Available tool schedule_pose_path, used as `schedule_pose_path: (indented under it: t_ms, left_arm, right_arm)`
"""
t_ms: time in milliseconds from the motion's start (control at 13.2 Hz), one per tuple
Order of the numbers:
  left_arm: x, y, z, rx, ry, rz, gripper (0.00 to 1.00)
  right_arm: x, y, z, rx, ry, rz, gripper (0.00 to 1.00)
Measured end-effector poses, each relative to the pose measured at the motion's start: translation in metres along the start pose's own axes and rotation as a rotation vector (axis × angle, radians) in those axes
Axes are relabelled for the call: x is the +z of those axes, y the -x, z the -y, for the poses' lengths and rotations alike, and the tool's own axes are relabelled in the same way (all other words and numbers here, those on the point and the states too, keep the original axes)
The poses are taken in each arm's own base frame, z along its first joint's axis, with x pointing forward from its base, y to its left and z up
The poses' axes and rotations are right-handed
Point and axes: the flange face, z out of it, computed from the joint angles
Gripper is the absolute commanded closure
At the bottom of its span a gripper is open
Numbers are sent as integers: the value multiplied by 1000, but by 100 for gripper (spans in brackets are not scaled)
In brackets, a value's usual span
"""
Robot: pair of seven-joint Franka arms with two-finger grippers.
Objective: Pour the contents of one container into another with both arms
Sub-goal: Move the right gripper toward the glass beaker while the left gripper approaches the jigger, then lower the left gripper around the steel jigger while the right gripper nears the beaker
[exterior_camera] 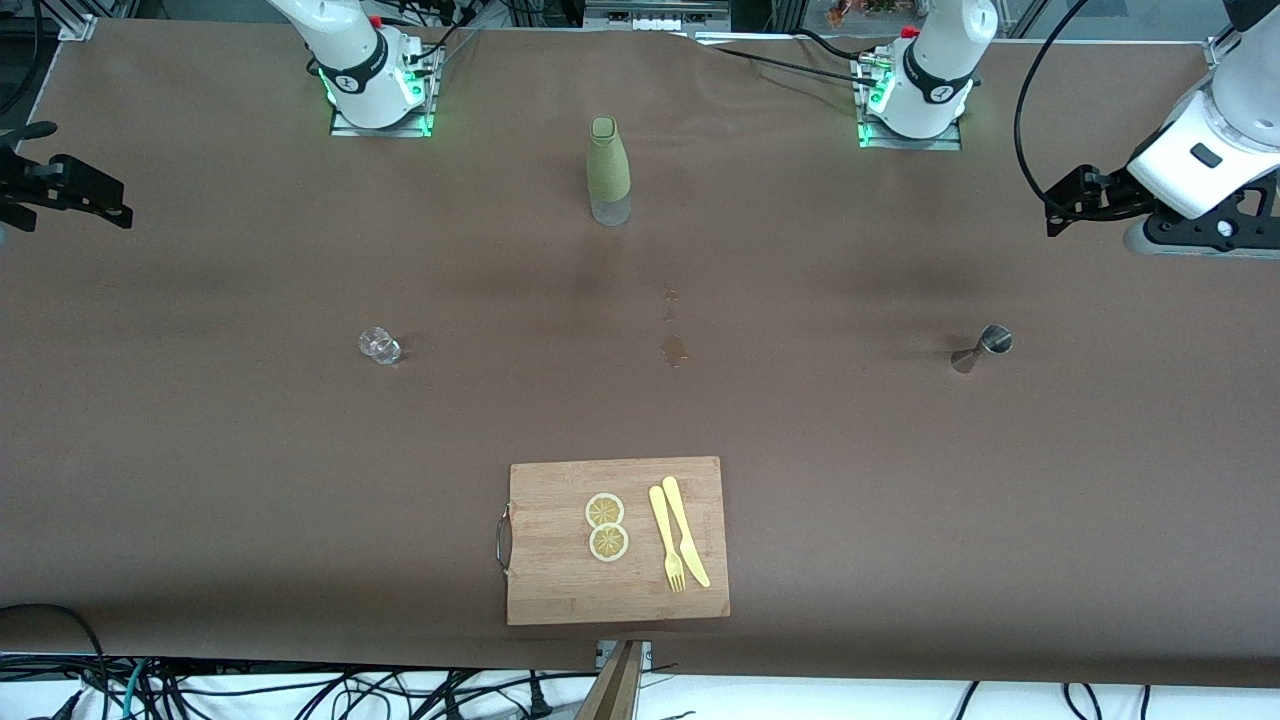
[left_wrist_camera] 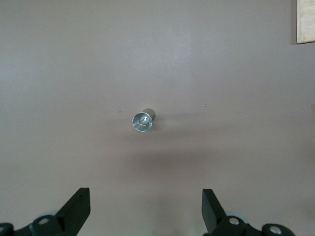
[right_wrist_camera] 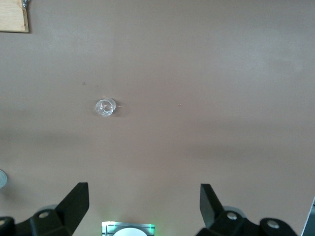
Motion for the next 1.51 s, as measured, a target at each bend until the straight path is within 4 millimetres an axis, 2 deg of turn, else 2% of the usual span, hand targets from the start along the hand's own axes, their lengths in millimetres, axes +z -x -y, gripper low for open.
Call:
schedule_pose_path:
  t_ms: [151, 378, 605, 832, 1059, 1285, 1512]
  left_arm:
    - [0, 1, 19, 59, 4, 0, 0]
    - [4, 7, 75, 179, 19, 2, 0]
    - [20, 8, 122, 305, 20, -31, 0]
    - [61, 1, 149, 431, 42, -71, 0]
    - [109, -1, 177, 548, 120, -131, 0]
    - [153, -1, 193, 624, 218, -200, 0]
    - [210, 0, 209, 737, 320, -307, 0]
  right_arm:
    - [0, 0, 0, 0, 0, 0, 0]
    - [0, 0, 0, 0, 0, 0, 0]
    - [1, -1, 0, 0, 0, 2, 0]
    - [3, -2, 0, 0, -1, 6, 0]
    - [21, -15, 8, -16, -4, 39, 0]
    - [40, -31, 34, -63, -2, 66, 0]
    - [53, -39, 61, -111, 3, 92, 0]
